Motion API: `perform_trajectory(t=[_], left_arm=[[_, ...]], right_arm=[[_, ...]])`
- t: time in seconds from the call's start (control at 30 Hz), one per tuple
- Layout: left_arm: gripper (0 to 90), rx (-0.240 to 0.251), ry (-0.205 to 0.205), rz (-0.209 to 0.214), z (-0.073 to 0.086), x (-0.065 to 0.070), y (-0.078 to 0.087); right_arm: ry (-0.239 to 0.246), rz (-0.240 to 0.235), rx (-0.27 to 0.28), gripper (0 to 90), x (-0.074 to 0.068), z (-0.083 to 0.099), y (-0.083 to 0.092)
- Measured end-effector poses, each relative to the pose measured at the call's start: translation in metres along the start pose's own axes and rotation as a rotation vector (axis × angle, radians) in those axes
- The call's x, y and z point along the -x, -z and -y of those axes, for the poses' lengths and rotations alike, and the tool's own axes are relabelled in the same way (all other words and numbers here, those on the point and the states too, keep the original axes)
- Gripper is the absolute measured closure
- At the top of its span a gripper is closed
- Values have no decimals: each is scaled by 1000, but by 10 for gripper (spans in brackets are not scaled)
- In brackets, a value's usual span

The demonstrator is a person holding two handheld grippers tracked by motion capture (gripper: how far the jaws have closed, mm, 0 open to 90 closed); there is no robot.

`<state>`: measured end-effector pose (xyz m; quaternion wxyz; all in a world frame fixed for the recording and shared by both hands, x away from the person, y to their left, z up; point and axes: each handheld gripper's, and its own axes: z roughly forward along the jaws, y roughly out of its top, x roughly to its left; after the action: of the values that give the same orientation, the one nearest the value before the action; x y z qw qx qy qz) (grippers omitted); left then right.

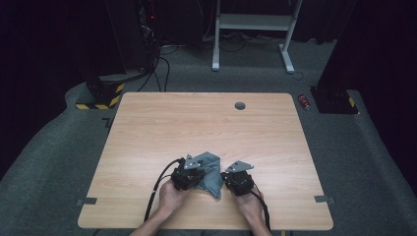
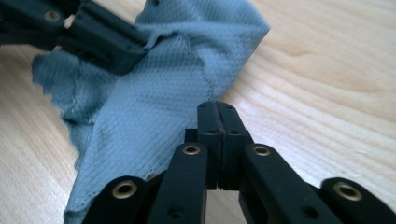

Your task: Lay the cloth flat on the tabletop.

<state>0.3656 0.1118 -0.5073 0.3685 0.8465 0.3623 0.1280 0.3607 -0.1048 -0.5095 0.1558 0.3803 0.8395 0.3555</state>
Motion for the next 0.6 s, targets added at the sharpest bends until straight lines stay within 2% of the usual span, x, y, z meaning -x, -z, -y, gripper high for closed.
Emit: perform_trajectory(t=[0.07,0.1,0.23,0.27,0.3,0.4,0.47,0.53,0.6], left_arm=[[673,-1,-9,-28,2,0,6],[609,0,-11,-38,3,0,8],[552,-5,7,-75,8,-5,15],[527,-8,12,-77,9,-6,15],[527,-12,8,-89,11,-7,14],[520,-34,14,-103,17,-7,11],[522,-33,17,-100,21,-9,12],[582,-29,19,-85,22,-9,12],[605,-25,2,-71,23,-9,13]], right_arm=[[-23,-14,-11,699,2,0,-3],[-20,-26,-25,667,2,0,-7],[-21,-39,-35,682,2,-1,-10],[-16,-53,-38,730,3,-1,-11],[-16,-53,-38,730,3,-1,-11],[28,-55,-47,881,1,-1,-10],[36,-55,-48,886,0,-1,-10],[63,-42,-45,892,-3,-1,-9],[73,-33,-40,892,-3,-1,-7]])
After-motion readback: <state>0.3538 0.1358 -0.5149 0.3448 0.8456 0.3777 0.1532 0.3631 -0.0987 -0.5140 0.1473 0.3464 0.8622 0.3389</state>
